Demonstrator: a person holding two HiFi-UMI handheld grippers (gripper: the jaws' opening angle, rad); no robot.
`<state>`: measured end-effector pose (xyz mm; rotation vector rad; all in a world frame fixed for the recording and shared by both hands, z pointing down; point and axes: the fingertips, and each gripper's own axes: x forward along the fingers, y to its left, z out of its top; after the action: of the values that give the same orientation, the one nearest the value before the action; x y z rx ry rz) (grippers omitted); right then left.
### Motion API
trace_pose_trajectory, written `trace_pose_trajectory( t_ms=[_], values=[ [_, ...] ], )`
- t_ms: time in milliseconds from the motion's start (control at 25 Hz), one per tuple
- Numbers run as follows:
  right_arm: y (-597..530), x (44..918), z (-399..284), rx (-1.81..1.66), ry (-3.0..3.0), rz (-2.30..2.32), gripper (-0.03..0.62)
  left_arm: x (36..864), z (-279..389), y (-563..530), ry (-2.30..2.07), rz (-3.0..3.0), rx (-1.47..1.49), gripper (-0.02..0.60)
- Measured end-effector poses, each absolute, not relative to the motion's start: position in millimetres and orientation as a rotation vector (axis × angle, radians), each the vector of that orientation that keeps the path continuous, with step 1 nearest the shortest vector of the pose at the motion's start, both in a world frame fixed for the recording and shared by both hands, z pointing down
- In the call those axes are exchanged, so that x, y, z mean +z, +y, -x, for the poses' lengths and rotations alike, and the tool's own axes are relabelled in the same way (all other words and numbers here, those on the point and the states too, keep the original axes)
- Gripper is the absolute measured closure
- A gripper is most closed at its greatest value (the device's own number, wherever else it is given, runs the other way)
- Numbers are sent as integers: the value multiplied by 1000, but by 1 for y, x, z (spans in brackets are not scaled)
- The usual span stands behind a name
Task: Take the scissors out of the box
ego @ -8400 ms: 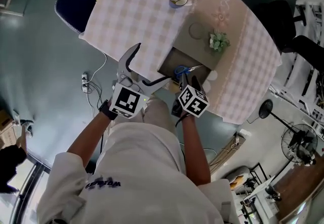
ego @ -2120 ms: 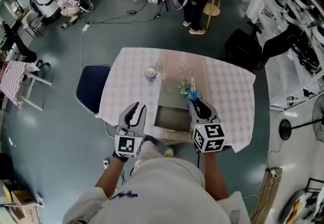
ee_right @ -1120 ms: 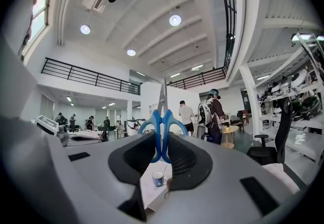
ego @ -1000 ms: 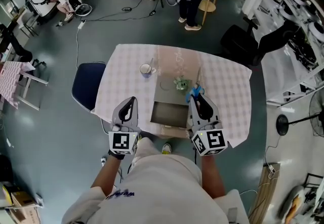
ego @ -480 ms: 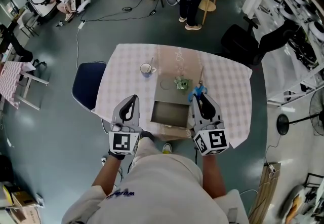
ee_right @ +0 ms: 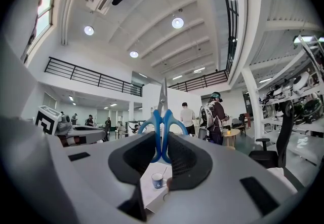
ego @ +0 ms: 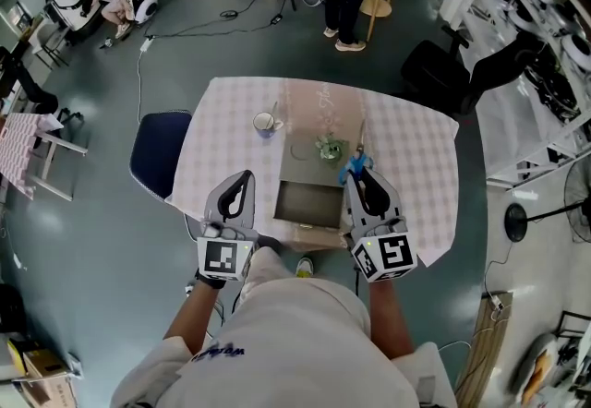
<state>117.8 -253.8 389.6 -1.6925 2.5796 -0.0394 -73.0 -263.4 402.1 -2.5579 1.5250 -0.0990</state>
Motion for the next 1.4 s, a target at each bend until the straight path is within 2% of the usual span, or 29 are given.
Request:
trace_pose_trajectory(
  t_ms=[1080, 1400],
  values=[
    [-250, 392, -120, -54, 2579, 1743, 513, 405, 74, -259, 1508, 2587, -92, 580],
    [-252, 394, -122, -82, 2547, 1749, 513, 411, 92, -258, 1579, 2568, -124, 580]
  ],
)
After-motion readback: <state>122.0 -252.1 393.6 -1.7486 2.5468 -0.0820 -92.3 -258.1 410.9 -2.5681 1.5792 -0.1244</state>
